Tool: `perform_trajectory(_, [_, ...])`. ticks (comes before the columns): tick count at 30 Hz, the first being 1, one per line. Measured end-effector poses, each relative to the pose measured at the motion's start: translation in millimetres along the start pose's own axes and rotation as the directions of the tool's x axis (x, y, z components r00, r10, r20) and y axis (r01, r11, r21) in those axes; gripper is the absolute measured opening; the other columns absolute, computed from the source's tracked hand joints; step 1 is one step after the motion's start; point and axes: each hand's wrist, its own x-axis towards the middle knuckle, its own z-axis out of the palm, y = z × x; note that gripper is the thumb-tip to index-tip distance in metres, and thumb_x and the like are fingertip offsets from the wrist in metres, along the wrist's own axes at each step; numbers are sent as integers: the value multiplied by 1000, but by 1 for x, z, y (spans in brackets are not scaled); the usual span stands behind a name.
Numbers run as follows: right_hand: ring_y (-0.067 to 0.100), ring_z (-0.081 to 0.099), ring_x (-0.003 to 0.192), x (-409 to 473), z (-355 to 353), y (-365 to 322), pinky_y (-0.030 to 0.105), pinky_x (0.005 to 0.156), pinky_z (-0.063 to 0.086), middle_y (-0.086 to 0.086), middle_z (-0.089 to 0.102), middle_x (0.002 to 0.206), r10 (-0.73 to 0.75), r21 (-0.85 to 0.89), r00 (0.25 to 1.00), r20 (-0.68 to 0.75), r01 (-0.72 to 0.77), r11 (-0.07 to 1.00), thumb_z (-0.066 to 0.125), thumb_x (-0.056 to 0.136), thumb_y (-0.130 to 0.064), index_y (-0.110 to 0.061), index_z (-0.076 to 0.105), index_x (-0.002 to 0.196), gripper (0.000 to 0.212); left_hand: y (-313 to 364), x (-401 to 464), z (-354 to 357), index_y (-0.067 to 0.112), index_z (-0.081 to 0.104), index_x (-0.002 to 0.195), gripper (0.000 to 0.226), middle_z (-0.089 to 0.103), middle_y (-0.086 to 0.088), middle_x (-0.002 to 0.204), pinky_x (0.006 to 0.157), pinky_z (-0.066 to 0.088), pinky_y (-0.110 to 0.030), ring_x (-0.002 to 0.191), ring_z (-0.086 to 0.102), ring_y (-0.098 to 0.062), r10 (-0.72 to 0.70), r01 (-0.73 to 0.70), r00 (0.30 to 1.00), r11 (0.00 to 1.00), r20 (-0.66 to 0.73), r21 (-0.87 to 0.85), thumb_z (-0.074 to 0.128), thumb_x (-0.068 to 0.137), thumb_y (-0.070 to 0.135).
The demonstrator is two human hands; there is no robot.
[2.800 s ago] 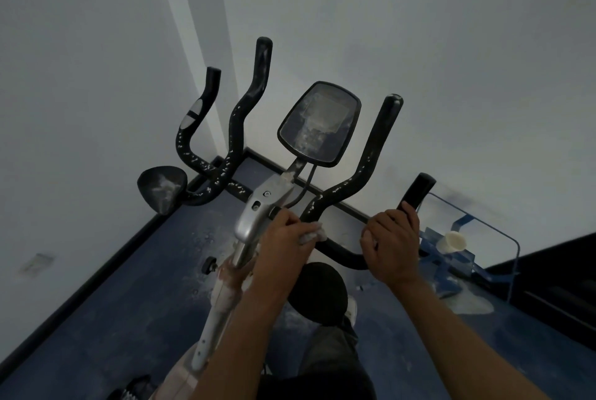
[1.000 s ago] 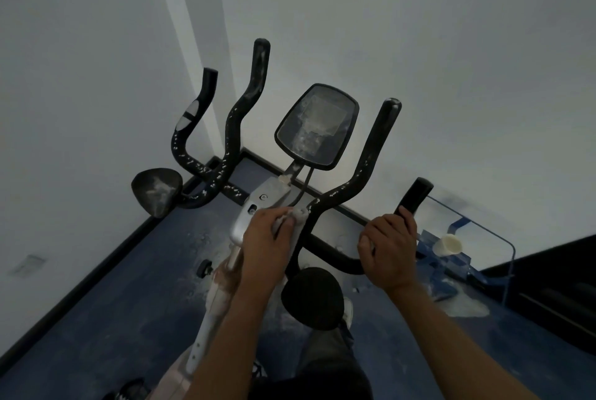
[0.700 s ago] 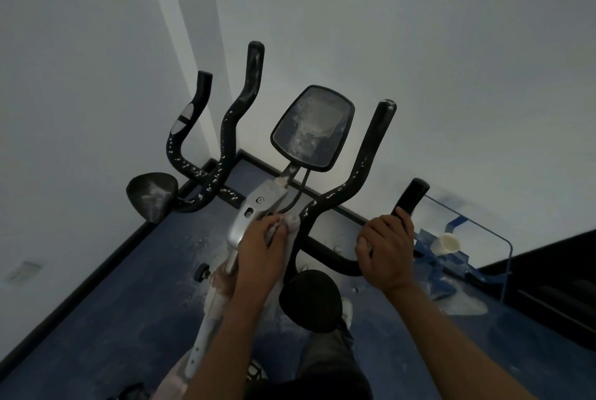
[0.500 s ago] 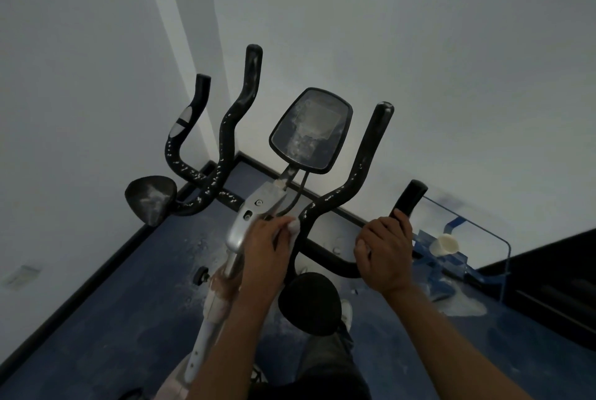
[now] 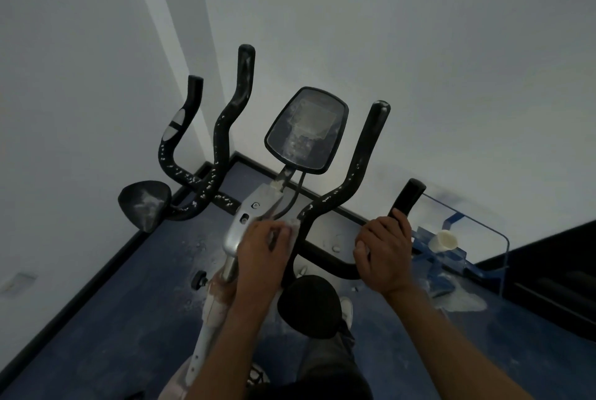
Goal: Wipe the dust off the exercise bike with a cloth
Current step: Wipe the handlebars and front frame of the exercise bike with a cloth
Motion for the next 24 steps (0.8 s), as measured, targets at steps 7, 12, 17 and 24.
perform_trajectory(7, [24,55,74,0,1,0,53,101,40,3,62,72,-3,9,1000,3,3,1000,50,85,-21,-12,64,64,26,5,5,18,34,66,104,12,60,13,112,85,46,-7,102,58,5,34,-38,995,999,96,36,70,94,33])
perform_trajectory(12, [24,55,73,0,1,0,51,100,40,3,62,72,1,9,1000,7,-1,1000,50,85,-22,-12,64,64,26,8,8,8,37,59,89,18,60,17,93,80,41,-1,92,55,16,20,-20,999,1000,33,0,70,95,24])
perform_trajectory(17, [24,55,74,0,1,0,50,102,39,4,63,72,7,7,1000,9,-7,1000,49,86,-22,-12,64,64,29,8,18,19,24,62,100,3,55,17,92,77,37,2,90,51,19,-4,0,999,998,51,67,62,100,27])
perform_trajectory(24, [23,55,76,-2,1,0,51,104,39,4,63,73,9,6,1000,14,-9,1000,48,86,-23,-12,65,65,29,11,26,16,28,61,103,6,53,18,98,78,39,-3,90,52,8,-21,18,999,997,41,81,57,104,25])
